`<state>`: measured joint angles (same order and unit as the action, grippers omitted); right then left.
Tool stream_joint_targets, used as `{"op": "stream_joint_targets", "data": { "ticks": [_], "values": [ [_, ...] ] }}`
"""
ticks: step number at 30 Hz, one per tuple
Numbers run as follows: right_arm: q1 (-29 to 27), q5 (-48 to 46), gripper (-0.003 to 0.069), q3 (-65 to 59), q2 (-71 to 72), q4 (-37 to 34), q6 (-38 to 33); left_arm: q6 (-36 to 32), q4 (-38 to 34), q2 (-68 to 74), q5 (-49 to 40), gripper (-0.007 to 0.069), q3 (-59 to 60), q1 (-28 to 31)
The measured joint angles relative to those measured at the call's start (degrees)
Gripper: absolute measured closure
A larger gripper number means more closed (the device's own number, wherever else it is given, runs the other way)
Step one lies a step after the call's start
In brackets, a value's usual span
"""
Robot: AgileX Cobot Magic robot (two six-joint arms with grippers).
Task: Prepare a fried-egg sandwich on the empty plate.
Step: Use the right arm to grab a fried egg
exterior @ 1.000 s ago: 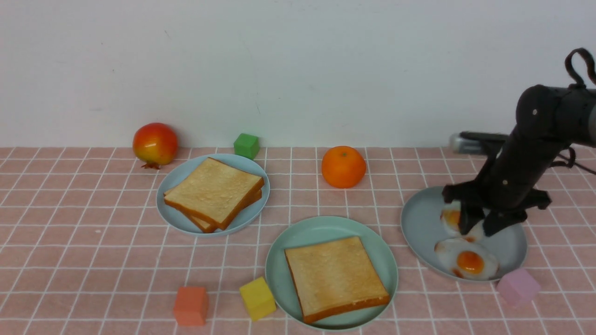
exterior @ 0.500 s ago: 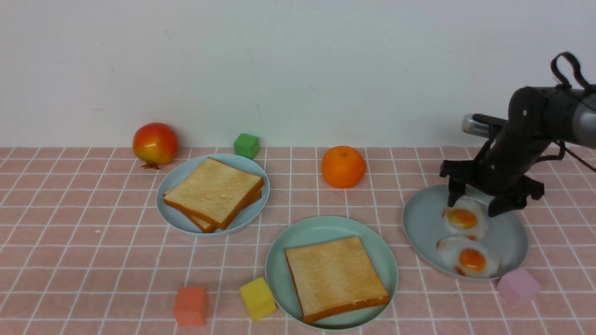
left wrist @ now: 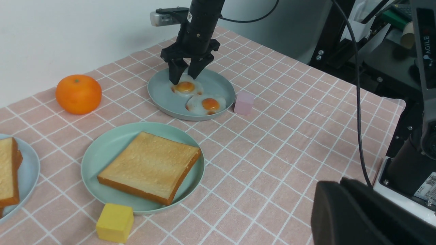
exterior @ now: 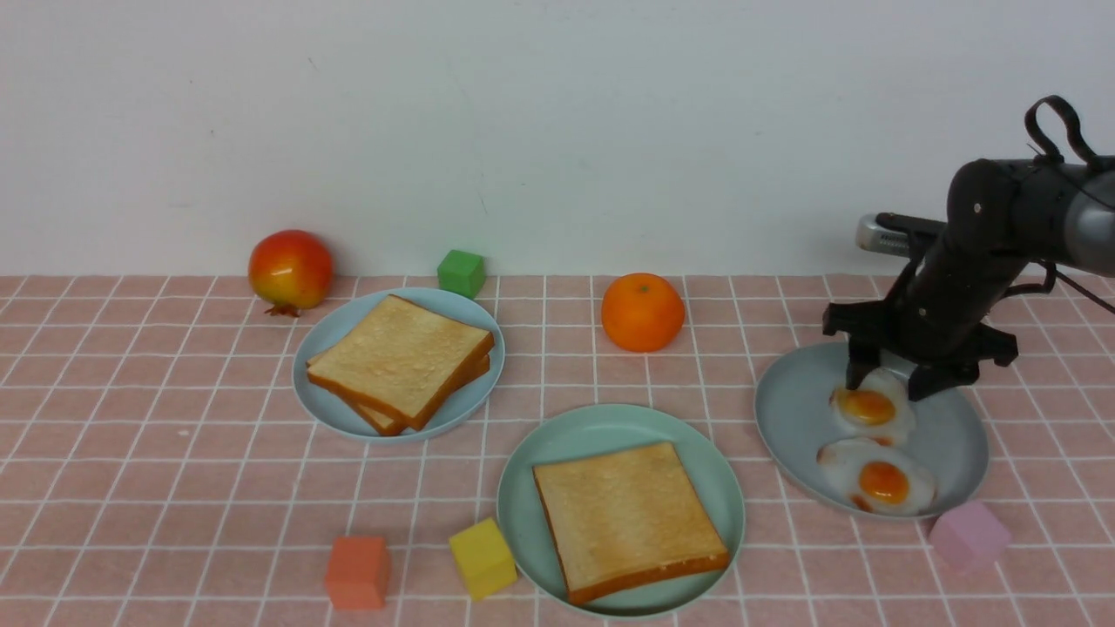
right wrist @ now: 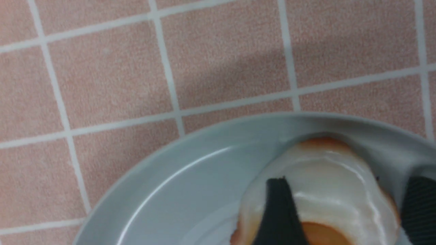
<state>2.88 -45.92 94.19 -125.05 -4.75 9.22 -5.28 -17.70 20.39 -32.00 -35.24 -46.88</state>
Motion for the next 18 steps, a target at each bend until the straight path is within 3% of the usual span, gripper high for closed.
{"op": "stream_joint_targets", "data": {
  "ticks": [3, 5, 6, 10, 18],
  "values": [
    [-0.06, -0.77, 0.0324, 0.14, 0.00, -0.32, -0.20, 0.00, 0.04, 0.00, 0.00, 0.0569, 0.00, 0.00],
    [-0.11, -0.98, 0.0369, 0.22, 0.00, -0.32, -0.32, 0.00, 0.04, 0.00, 0.00, 0.0569, 0.00, 0.00],
    [-0.24, -1.50, 0.0447, 0.22, 0.06, -0.32, -0.68, 0.00, 0.11, 0.00, 0.00, 0.0569, 0.00, 0.00],
    [-0.29, -2.23, 0.0600, 0.22, 0.51, -0.35, -1.43, 0.00, 0.14, 0.00, 0.00, 0.0566, 0.00, 0.00],
    [-0.29, -3.44, 0.0622, -0.25, 2.56, -1.06, -2.31, 0.00, 0.39, 0.00, 0.00, 0.0561, 0.00, 0.00]
  ]
}}
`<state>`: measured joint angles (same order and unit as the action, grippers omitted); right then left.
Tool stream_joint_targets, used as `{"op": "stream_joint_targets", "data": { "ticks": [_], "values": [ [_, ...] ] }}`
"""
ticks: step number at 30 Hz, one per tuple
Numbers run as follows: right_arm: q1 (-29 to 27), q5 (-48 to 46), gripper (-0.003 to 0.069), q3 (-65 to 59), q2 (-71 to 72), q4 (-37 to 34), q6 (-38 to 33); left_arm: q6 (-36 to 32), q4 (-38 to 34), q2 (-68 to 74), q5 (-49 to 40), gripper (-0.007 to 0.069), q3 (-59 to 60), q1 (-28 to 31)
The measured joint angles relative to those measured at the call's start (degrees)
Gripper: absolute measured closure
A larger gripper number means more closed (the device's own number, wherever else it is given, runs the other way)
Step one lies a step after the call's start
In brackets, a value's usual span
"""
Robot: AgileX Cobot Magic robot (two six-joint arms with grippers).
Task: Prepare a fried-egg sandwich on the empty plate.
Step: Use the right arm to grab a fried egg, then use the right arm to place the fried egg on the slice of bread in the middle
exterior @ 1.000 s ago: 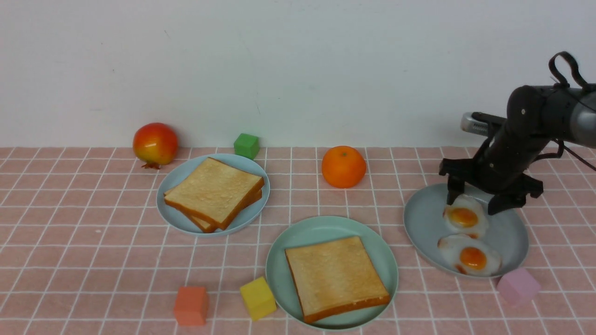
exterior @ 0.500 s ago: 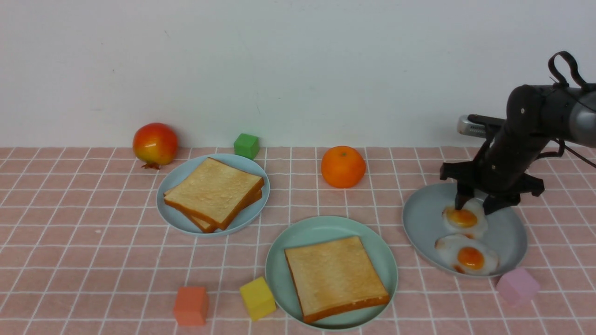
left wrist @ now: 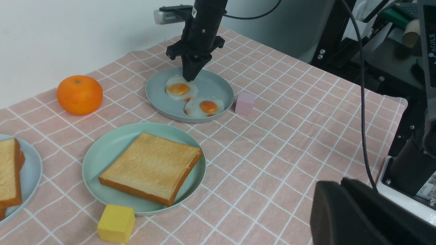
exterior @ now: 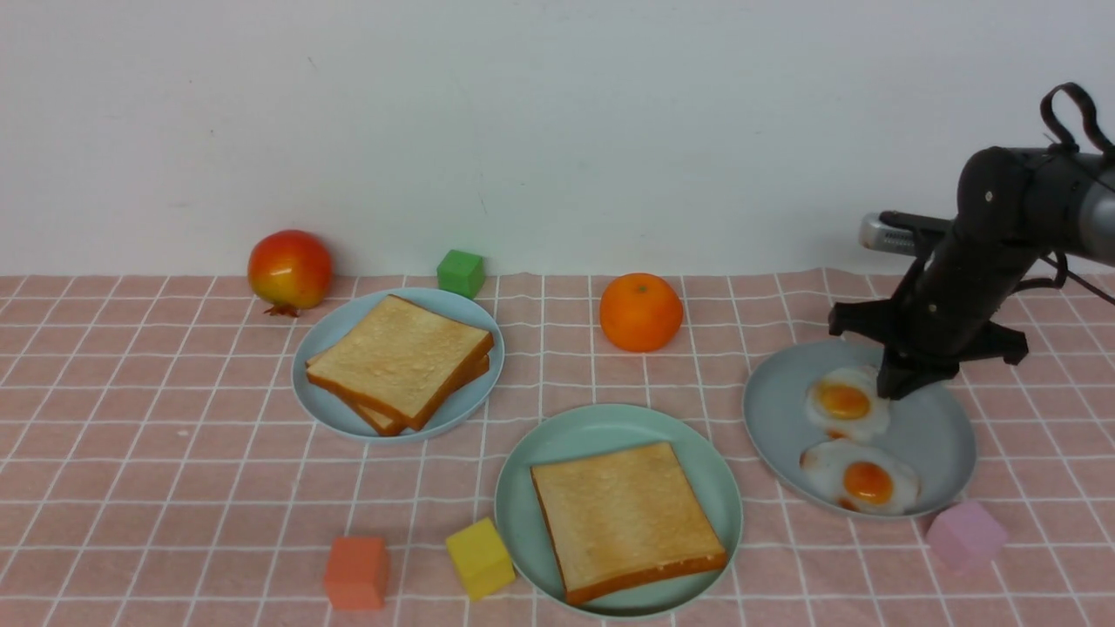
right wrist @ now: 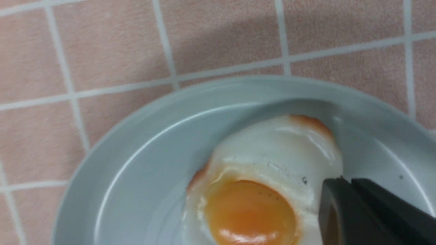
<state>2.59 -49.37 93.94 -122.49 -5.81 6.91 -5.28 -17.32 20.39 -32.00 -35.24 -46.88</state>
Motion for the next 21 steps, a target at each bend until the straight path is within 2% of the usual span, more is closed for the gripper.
{"op": "stream_joint_targets", "data": {
  "ticks": [17, 19, 21],
  "values": [
    [0.28, -5.64, 0.0623, -0.12, 8.05, -0.21, -4.71, 0.05, 1.05, 0.00, 0.00, 0.0554, 0.00, 0.00],
    [0.49, -7.15, 0.0623, -0.11, 10.05, -0.47, -5.04, 1.18, 2.09, 0.00, 0.00, 0.0554, 0.00, 0.00],
    [1.19, -8.47, 0.0623, -0.62, 13.27, -0.87, -5.75, 5.66, 5.02, 0.14, -0.05, 0.0554, 0.00, 0.00]
  ]
}}
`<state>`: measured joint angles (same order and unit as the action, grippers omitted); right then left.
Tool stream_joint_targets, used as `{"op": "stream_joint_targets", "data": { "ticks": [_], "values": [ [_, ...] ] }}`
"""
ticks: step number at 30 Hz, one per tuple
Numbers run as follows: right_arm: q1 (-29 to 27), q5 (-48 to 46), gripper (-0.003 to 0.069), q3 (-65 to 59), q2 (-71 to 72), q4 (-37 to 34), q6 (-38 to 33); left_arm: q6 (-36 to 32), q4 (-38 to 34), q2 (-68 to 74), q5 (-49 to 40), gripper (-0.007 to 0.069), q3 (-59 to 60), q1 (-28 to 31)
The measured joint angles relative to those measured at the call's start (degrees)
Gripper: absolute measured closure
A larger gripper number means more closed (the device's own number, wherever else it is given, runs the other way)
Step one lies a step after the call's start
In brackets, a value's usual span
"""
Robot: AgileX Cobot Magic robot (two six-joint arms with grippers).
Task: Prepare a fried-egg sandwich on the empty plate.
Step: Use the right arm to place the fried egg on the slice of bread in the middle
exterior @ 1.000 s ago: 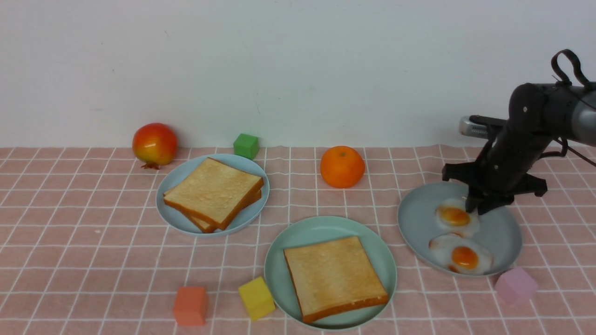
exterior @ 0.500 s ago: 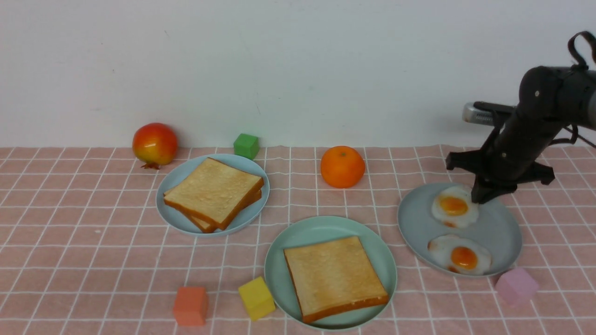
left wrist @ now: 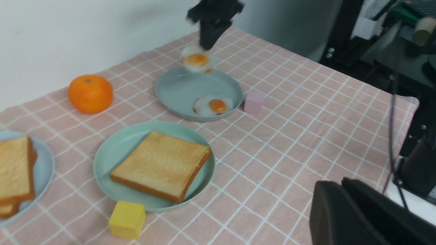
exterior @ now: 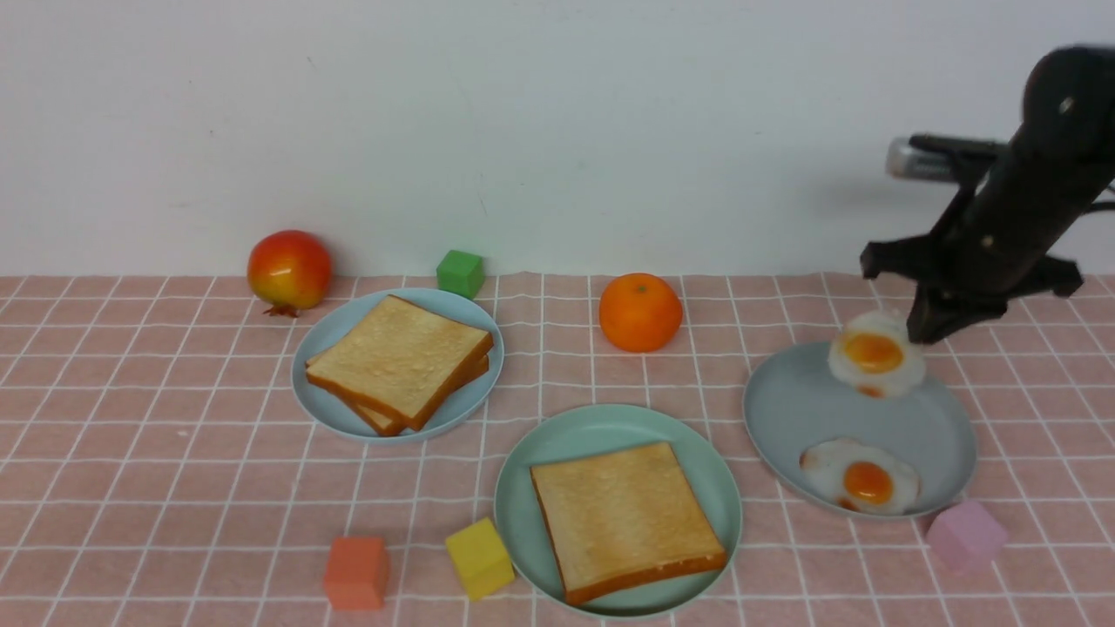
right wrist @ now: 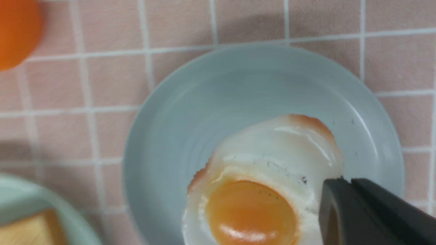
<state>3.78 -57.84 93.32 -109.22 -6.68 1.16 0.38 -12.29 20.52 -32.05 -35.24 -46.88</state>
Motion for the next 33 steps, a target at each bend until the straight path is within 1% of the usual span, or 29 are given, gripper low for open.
{"op": "stream_joint_targets", "data": {
  "ticks": [3, 4, 5, 6, 9, 11, 13, 17, 20, 26, 33],
  "values": [
    [1.85, -0.52, 0.0623, -2.29, 4.23, -0.36, -0.23, 7.36, 5.16, 0.61, -0.05, 0.0552, 0.00, 0.00],
    [3.26, -0.79, 0.0623, -3.71, 6.47, -0.89, -0.23, 11.59, 8.35, 1.13, -0.05, 0.0552, 0.00, 0.00],
    [3.52, -0.84, 0.0623, -3.97, 6.86, -0.89, -0.23, 13.03, 9.48, 1.22, -0.05, 0.0552, 0.00, 0.00],
    [5.89, -1.10, 0.0623, -5.99, 9.60, -2.00, -0.27, 18.03, 13.62, 1.78, -0.05, 0.0552, 0.00, 0.00],
    [10.86, -1.29, 0.0623, -8.90, 13.08, -3.81, -0.27, 26.71, 21.99, 2.47, -0.19, 0.0552, 0.00, 0.00],
    [14.51, -1.27, 0.0623, -9.92, 13.86, -5.28, -0.27, 31.11, 26.69, 2.47, -0.43, 0.0552, 0.00, 0.00],
    [17.74, -0.70, 0.0623, -10.57, 13.87, -6.21, -0.27, 33.61, 29.14, 2.47, -0.88, 0.0552, 0.00, 0.00],
    [23.80, 0.87, 0.0624, -11.62, 11.49, -7.29, 0.49, 35.52, 30.34, 2.47, -1.66, 0.0552, 0.00, 0.00],
    [25.95, 2.94, 0.0624, -12.00, 8.95, -7.55, 1.23, 35.78, 30.40, 2.47, -2.07, 0.0552, 0.00, 0.00],
    [26.29, 8.94, 0.0624, -12.07, 3.10, -7.95, 1.67, 35.85, 30.40, 2.47, -3.02, 0.0552, 0.00, 0.00],
    [26.29, 12.48, 0.0625, -12.07, -1.27, -7.93, 1.71, 35.85, 29.95, 2.47, -2.97, 0.0552, 0.00, 0.00]
  ]
}}
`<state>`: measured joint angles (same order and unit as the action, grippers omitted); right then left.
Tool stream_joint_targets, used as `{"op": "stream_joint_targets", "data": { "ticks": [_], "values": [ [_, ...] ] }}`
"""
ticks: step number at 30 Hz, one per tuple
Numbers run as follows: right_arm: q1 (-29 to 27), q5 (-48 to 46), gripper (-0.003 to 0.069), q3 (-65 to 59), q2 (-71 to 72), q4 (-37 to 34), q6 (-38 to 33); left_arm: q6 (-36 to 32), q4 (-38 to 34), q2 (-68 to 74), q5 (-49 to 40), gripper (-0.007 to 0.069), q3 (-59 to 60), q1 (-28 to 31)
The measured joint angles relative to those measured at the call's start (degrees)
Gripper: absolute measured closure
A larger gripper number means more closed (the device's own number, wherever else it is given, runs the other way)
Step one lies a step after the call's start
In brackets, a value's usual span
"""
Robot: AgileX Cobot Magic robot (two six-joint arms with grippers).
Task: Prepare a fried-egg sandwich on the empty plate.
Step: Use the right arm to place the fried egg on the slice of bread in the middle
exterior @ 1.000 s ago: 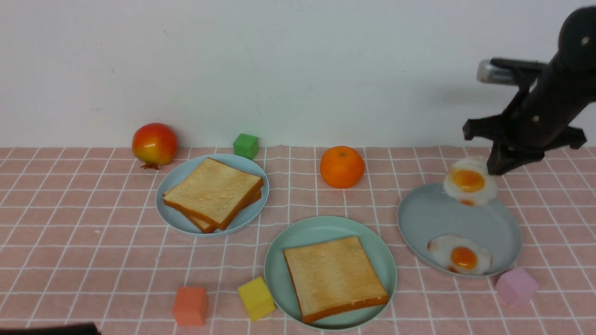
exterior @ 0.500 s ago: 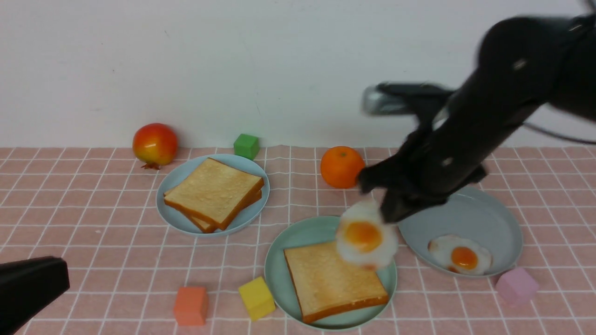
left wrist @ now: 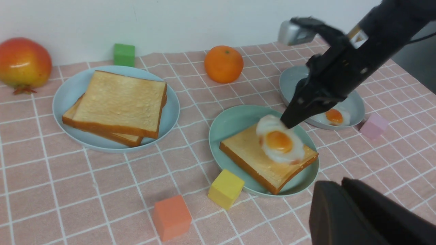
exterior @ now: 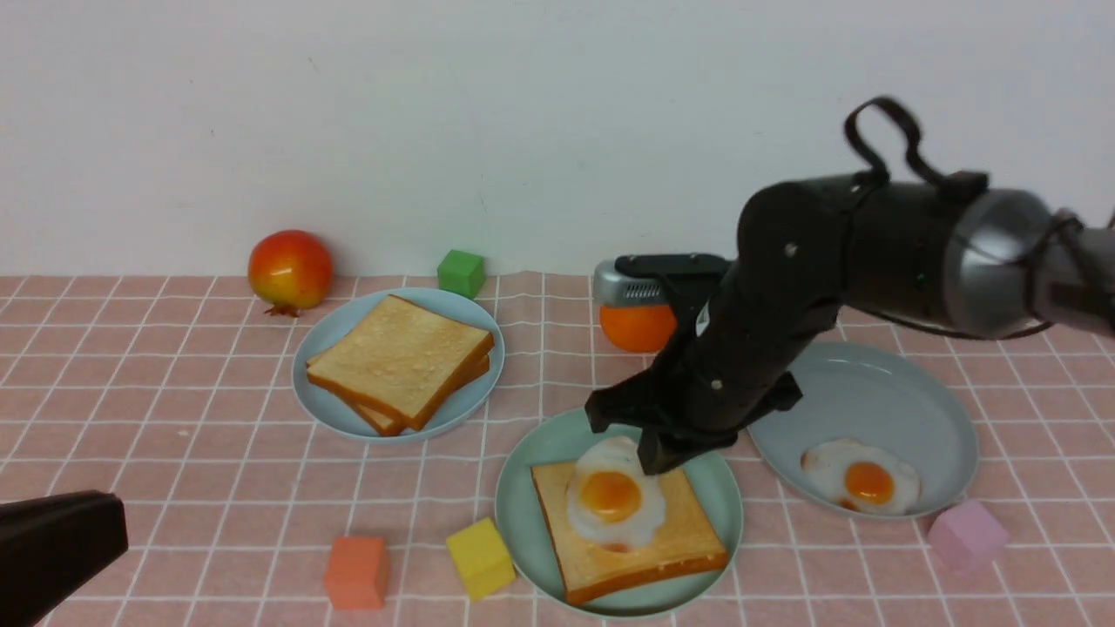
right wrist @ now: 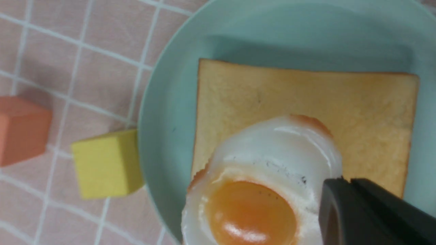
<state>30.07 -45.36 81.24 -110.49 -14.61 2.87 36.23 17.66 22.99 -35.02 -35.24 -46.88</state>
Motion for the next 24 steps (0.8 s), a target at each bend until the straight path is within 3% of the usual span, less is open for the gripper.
{"op": "stream_joint_targets", "data": {
  "ticks": [14, 19, 24],
  "values": [
    [0.00, 2.00, 0.0622, 0.00, -3.54, 3.51, 3.96, 0.00, -0.89, 0.00, 0.00, 0.0552, 0.00, 0.00],
    [0.00, 2.31, 0.0521, 0.00, -4.08, 3.51, 4.59, 0.00, -0.89, 0.00, 0.00, 0.0552, 0.00, 0.00],
    [0.00, 1.83, 0.0310, 0.20, -3.86, 3.51, 4.59, 0.00, -1.24, 0.00, 0.00, 0.0552, 0.00, 0.00]
  ]
}}
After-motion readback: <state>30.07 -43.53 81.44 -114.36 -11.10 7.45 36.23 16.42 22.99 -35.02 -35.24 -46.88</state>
